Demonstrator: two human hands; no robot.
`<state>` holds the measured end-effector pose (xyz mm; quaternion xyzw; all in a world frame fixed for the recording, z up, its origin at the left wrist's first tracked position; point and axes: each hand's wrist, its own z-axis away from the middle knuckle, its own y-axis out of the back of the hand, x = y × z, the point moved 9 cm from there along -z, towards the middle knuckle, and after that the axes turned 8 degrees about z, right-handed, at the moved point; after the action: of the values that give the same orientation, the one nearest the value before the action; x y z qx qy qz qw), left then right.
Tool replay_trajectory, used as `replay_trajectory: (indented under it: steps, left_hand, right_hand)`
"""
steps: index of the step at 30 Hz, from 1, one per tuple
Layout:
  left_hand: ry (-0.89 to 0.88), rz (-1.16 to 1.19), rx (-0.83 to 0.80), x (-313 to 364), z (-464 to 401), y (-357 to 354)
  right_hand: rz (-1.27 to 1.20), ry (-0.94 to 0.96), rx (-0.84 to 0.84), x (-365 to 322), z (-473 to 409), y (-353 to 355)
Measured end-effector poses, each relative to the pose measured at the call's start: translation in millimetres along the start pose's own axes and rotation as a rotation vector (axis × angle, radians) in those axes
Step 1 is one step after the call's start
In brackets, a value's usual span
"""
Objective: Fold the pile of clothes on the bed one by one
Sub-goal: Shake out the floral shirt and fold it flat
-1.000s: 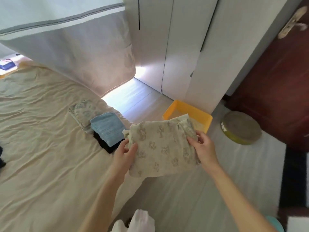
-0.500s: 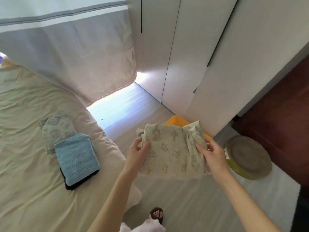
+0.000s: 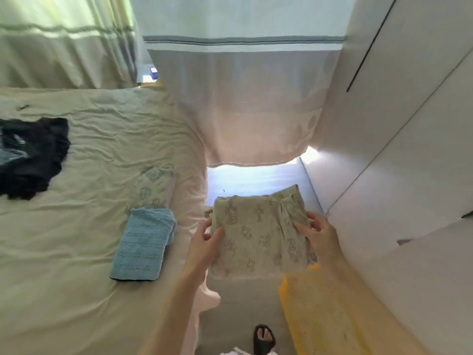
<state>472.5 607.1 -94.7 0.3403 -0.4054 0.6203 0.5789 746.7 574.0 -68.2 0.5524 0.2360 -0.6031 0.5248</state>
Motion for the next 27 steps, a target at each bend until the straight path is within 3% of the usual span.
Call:
replay_trajectory:
  steps: [6,14,21,27]
  left_hand:
    - [0.013,0.192,0.269,5,-26,33]
    - [0.028,0.431,0.605,-9,-97,103]
    - [-0.015,0.475,0.83,-11,-190,184]
    - [-0.047,0.29,1.07,-25,-244,234]
  right_hand:
    - [0.136,0.111,-0.328,-64,-91,-77]
    - [0.355,0.186,-0.653,-108,-193,-251]
    - [0.485,0.254,-0.854,-116,-270,-429]
    - [0.496,0.33,-0.923,-107,-318,-550]
